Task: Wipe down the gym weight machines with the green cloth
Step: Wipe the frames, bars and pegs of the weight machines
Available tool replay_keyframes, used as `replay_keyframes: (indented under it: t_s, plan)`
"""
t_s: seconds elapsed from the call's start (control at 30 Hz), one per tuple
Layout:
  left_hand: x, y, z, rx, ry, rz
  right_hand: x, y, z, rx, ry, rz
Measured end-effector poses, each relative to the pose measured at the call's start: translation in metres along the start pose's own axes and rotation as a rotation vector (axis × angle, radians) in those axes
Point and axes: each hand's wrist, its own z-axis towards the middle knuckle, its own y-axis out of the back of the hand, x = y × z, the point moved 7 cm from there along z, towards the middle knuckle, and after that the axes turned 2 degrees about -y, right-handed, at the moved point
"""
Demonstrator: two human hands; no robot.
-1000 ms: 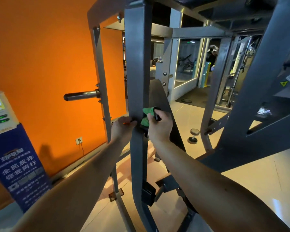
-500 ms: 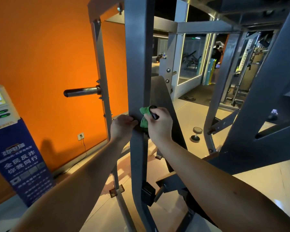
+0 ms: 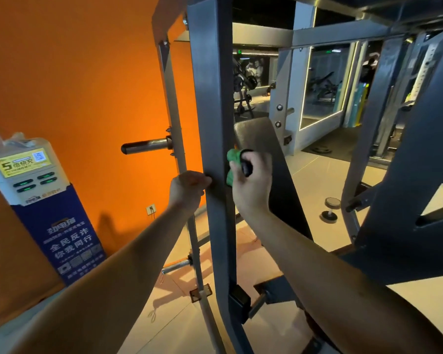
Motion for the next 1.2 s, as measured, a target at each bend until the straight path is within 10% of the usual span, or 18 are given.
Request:
replay_keyframes:
  t_s: [0.23, 0.63, 0.83, 1.2]
  plan:
    - [-0.004, -0.001, -0.005, 0.016, 0.056, -0.093, -0.074, -0.025, -0.071, 0.214, -0.241, 0.008]
    - [-0.005, -0.003, -0.005, 0.063, 0.085, -0.167, -0.043, -0.022, -0.047, 0.005, -0.172, 0.083]
    - [-0.006, -0.002, -0.009, 0.048, 0.074, -0.107, -0.067, -0.027, -0.059, 0.133, -0.482, 0.08]
    - [0.033, -0.009, -0.018, 0.032, 0.043, 0.241, -0.033, -0.032, -0.048, -0.064, -0.187, 0.099]
